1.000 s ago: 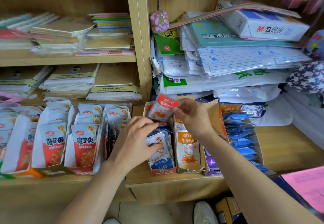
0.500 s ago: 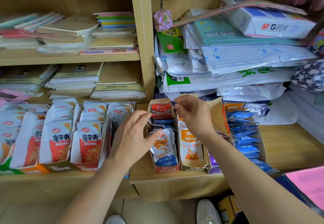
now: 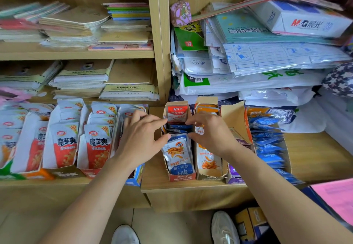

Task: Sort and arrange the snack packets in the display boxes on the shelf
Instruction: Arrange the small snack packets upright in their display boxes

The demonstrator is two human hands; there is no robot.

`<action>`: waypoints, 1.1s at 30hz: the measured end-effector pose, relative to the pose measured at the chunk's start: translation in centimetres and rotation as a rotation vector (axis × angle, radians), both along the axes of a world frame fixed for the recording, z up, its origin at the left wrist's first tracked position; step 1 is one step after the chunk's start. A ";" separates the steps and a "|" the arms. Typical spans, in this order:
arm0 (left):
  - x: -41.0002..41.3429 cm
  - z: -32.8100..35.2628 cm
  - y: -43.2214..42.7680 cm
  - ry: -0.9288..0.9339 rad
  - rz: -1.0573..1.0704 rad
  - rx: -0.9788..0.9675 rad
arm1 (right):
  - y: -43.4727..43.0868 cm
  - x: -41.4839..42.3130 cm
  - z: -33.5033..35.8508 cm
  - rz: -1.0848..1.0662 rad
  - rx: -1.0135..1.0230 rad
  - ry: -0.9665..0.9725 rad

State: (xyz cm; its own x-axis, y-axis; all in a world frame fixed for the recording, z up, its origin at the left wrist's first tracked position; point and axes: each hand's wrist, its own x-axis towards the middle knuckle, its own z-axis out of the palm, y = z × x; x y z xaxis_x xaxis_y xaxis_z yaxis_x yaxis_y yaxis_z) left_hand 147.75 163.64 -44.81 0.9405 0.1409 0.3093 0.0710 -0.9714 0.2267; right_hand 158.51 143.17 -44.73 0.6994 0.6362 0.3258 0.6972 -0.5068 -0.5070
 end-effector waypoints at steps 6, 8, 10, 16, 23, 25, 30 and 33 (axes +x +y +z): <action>-0.5 -0.1 0.2 -0.045 -0.069 -0.144 | 0.2 0.2 -0.4 -0.025 -0.024 -0.038; -0.8 0.1 0.1 -0.014 -0.114 -0.180 | 0.2 0.4 -0.5 -0.058 -0.010 -0.047; -1.2 0.3 -0.2 0.080 -0.155 -0.165 | 0.2 0.7 -0.7 -0.075 -0.008 -0.057; -1.9 0.0 -0.8 0.176 -0.184 -0.132 | 0.5 1.3 -1.3 -0.049 -0.003 -0.143; -1.8 -0.1 -0.7 -0.006 -0.167 -0.141 | 0.5 1.1 -0.2 -0.078 0.187 -0.120; -1.4 0.2 -0.9 -0.113 -0.119 -0.138 | 0.4 1.1 0.3 -0.082 0.222 -0.081; 0.2 0.9 -1.7 -0.208 -0.056 -0.223 | 0.0 0.8 0.4 -0.055 0.240 -0.005; 1.1 0.7 -1.9 -0.220 -0.007 -0.179 | -0.4 0.7 0.5 0.003 0.264 -0.025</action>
